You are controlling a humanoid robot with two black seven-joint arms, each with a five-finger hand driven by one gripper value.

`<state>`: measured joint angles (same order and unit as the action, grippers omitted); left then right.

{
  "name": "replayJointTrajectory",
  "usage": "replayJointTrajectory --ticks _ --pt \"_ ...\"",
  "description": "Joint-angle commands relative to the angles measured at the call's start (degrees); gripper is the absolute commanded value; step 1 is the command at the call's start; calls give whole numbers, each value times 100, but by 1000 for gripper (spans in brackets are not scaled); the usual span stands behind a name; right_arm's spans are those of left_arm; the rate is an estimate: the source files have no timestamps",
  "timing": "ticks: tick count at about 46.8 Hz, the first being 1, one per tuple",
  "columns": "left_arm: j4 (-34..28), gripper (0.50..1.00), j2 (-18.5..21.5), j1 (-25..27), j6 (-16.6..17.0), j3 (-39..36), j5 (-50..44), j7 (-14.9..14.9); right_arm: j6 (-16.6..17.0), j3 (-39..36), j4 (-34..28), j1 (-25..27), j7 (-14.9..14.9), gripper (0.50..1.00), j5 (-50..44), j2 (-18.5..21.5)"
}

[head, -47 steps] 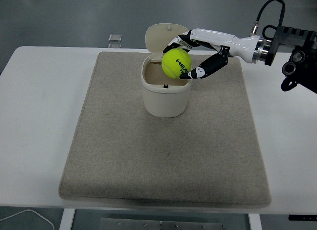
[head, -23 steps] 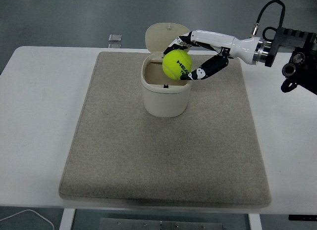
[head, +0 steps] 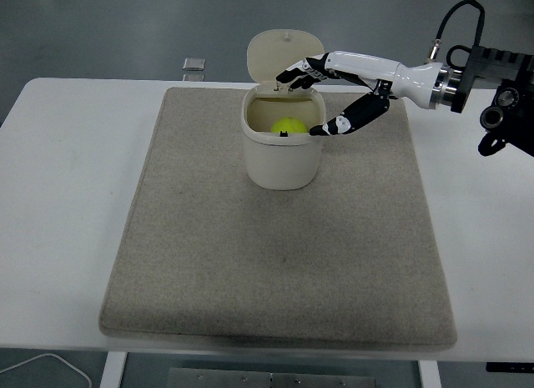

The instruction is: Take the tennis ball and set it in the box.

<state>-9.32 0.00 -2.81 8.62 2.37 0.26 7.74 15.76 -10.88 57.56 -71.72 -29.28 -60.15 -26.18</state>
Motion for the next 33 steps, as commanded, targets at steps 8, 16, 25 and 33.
replayJointTrajectory --ticks 8,16,25,33 --pt "0 996 0 0 -1 0 0 0 1262 -11 18 -35 9 858 1066 -475" --pt "0 996 0 0 -1 0 0 0 1430 16 -104 158 18 858 1577 -643" --pt "0 996 0 0 -1 0 0 0 1167 -2 -561 501 27 895 2270 -696" --pt "0 996 0 0 -1 0 0 0 1008 68 -799 571 97 915 2894 -696"
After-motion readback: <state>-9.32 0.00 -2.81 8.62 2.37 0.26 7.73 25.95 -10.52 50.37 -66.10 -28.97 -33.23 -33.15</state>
